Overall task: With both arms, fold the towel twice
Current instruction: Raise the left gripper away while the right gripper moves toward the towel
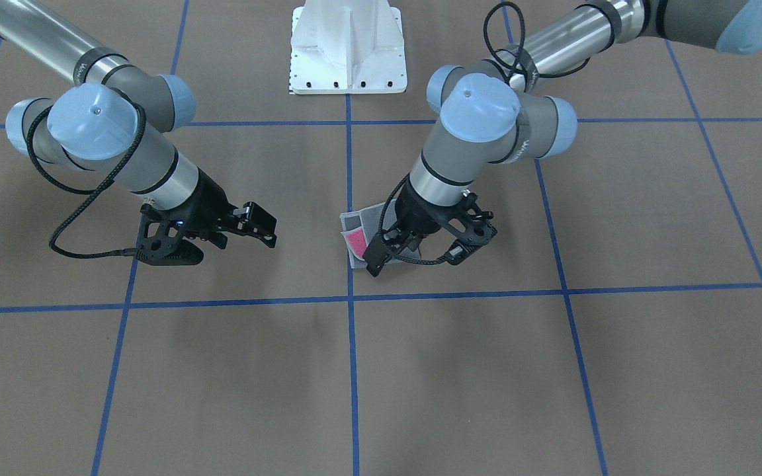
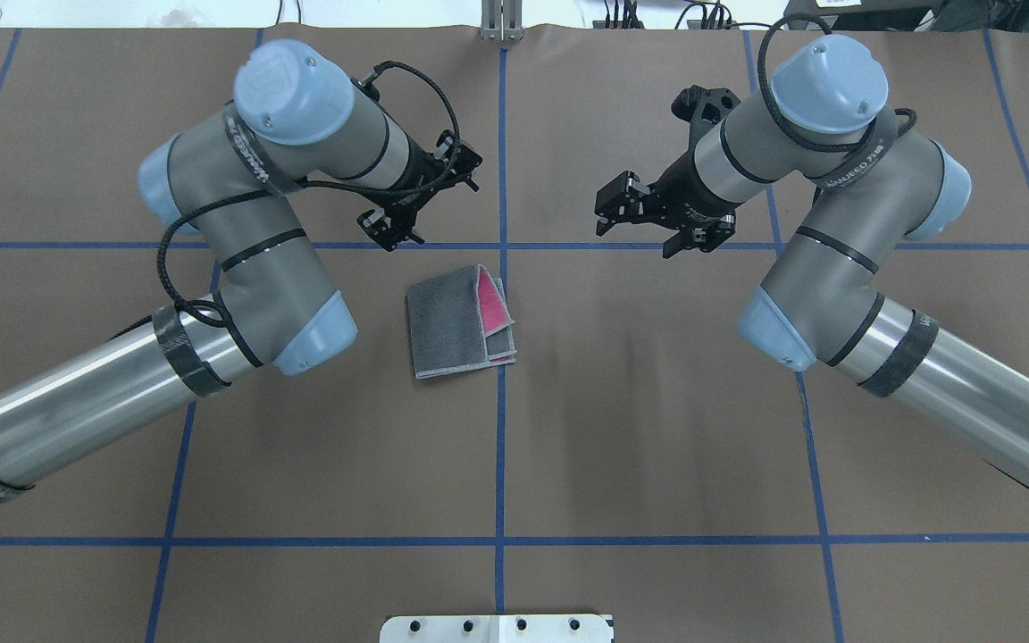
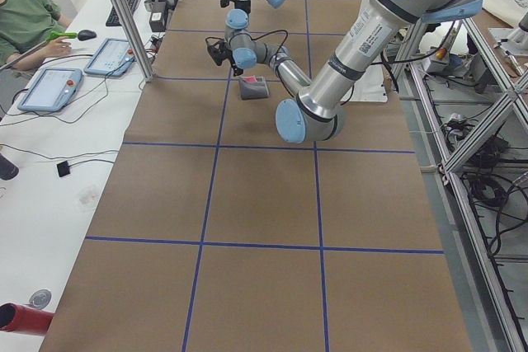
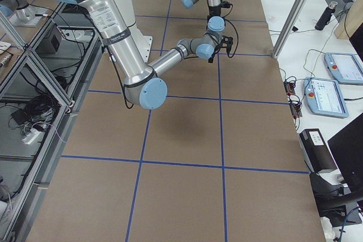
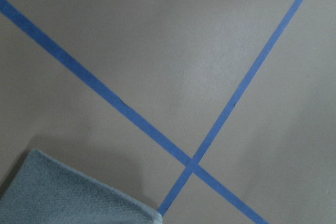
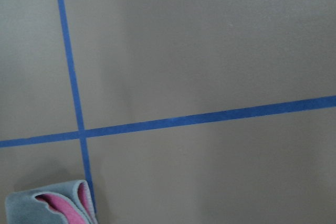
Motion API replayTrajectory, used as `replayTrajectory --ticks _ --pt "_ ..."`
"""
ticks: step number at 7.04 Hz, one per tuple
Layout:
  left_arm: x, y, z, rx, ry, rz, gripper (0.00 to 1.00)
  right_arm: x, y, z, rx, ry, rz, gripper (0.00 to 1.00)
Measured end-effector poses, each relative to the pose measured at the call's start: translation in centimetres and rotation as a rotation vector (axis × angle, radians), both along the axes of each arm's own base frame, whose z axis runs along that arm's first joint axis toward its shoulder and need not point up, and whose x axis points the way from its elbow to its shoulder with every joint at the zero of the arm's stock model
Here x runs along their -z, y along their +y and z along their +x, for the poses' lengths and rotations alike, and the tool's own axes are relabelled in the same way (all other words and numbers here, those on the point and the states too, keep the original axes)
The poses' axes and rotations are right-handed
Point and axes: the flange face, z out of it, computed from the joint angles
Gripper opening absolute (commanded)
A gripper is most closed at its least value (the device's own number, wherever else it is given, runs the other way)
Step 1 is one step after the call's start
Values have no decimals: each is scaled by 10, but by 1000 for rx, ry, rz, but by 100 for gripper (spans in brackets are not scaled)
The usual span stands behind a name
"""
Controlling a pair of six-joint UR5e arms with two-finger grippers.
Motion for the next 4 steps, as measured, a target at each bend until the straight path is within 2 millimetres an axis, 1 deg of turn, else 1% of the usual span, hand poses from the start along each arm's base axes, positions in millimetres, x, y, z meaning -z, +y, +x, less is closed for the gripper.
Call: replayTrajectory --ticks 1,2,3,4 --pt "-22 -16 -32 -33 -5 1 100 20 -3 -8 -4 -15 18 99" --pt "-50 -24 -68 -71 -13 23 100 47 -4 -27 -16 -24 52 99" --pt "-83 -26 -106 -106 -28 60 100 74 4 -52 -31 -32 86 98" --pt "-109 -28 -136 -132 -42 92 100 94 16 -75 -40 -44 100 96"
